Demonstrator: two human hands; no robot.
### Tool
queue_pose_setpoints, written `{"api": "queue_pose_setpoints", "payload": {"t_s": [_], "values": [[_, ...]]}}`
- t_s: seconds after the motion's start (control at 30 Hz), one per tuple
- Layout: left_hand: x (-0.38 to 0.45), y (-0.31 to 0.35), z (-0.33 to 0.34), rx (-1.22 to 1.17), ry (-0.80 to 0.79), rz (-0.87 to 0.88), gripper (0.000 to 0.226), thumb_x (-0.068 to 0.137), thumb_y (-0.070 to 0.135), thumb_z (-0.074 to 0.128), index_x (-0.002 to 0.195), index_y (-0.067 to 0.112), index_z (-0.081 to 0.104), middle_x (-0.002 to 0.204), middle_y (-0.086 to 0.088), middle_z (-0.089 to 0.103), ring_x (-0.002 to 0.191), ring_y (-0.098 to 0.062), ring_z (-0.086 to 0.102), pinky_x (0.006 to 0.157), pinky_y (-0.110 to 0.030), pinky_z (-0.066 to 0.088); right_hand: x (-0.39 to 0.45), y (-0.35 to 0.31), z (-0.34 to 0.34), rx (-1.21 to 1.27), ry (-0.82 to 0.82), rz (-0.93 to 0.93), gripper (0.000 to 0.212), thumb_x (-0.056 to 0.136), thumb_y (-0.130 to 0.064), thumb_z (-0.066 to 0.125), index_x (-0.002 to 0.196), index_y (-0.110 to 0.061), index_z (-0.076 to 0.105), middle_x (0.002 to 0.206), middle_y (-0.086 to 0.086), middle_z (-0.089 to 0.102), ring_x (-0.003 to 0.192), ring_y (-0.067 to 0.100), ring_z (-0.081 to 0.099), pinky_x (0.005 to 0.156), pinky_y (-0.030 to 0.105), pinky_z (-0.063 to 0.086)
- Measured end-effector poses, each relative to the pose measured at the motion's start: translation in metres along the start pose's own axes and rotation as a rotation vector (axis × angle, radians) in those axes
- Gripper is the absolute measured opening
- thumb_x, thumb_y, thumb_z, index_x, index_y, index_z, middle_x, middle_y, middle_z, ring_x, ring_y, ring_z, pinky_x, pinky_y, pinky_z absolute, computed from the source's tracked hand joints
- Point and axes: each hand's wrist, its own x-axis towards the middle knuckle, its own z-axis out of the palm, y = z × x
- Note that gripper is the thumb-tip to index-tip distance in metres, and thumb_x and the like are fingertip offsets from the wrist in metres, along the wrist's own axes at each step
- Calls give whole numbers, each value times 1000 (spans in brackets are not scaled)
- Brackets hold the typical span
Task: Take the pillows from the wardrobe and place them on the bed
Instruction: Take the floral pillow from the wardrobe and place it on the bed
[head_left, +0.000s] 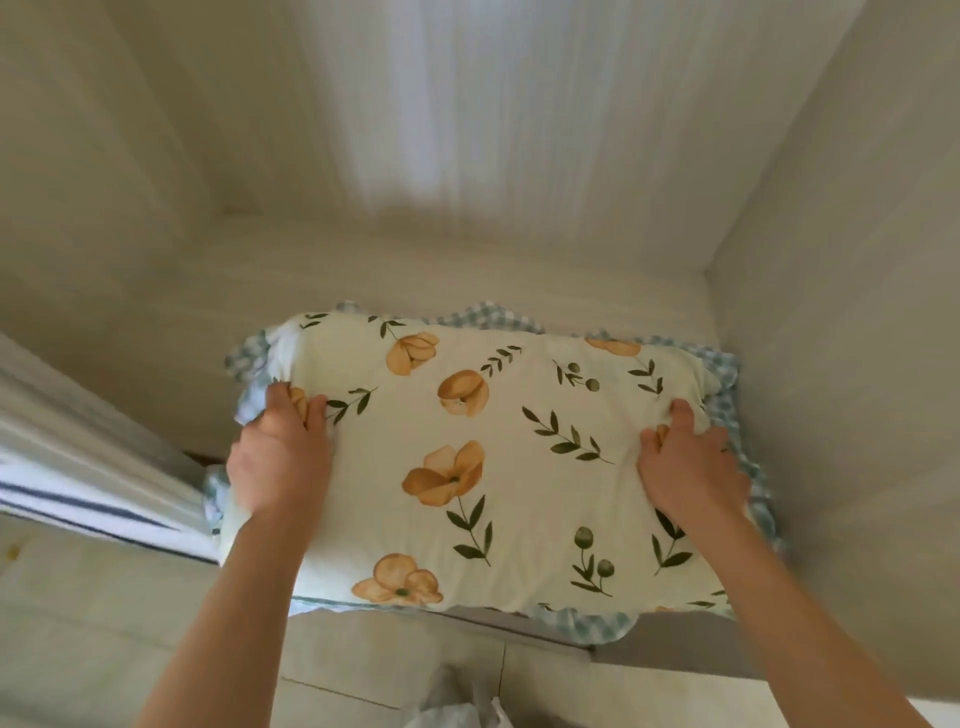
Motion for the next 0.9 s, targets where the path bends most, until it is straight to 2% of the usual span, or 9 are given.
{"api": "queue_pose_setpoints", "payload": {"t_s": [0.17, 0.3, 0.43, 0.57, 0.67, 0.77, 0.9], "values": [[-69, -2, -24, -21, 132, -105, 33, 100, 35, 49, 109, 3, 51, 86, -30, 64, 79, -49, 60, 63, -41, 31, -8, 18, -3, 37, 49, -154, 43, 100, -36, 27, 141, -24, 20, 129, 25, 48, 109, 41, 54, 90, 55, 42], [-135, -15, -37, -101, 238, -231, 27, 100, 30, 51, 110, 5, 52, 83, -27, 65, 75, -45, 59, 63, -39, 33, -24, 35, 2, 58, 121, -328, 38, 100, -30, 27, 137, -23, 19, 114, 24, 55, 93, 39, 57, 80, 53, 48], [-205, -37, -44, -89, 332, -356, 23, 100, 34, 49, 103, 10, 50, 76, -20, 64, 64, -33, 51, 64, -39, 35, -41, 49, 6, 151, 157, -534, 36, 98, -21, 33, 133, -22, 26, 100, 20, 57, 76, 31, 53, 73, 53, 50], [-261, -60, -56, -69, 457, -435, 22, 101, 31, 50, 100, 9, 52, 69, -15, 60, 58, -30, 52, 60, -43, 46, -62, 53, 13, 218, 145, -697, 27, 100, -21, 32, 126, -23, 40, 94, 14, 57, 70, 27, 53, 64, 43, 48], [-297, -83, -70, -15, 518, -562, 19, 101, 30, 49, 93, 13, 48, 64, -7, 52, 55, -27, 46, 58, -40, 39, -80, 43, 23, 230, 133, -823, 24, 102, -23, 31, 121, -22, 46, 90, 10, 55, 67, 24, 51, 59, 34, 39], [-332, -110, -88, 38, 557, -698, 21, 101, 30, 49, 85, 18, 41, 57, 1, 44, 50, -23, 38, 56, -37, 33, -104, 23, 35, 229, 117, -959, 23, 101, -23, 33, 119, -22, 47, 89, 9, 55, 65, 23, 50, 58, 34, 38], [-374, -138, -109, 88, 609, -846, 25, 101, 30, 48, 80, 17, 40, 55, 2, 43, 50, -27, 41, 51, -35, 35, -140, -15, 52, 192, 26, -1110, 24, 102, -25, 31, 119, -21, 47, 92, 8, 56, 70, 24, 53, 61, 40, 46]]}}
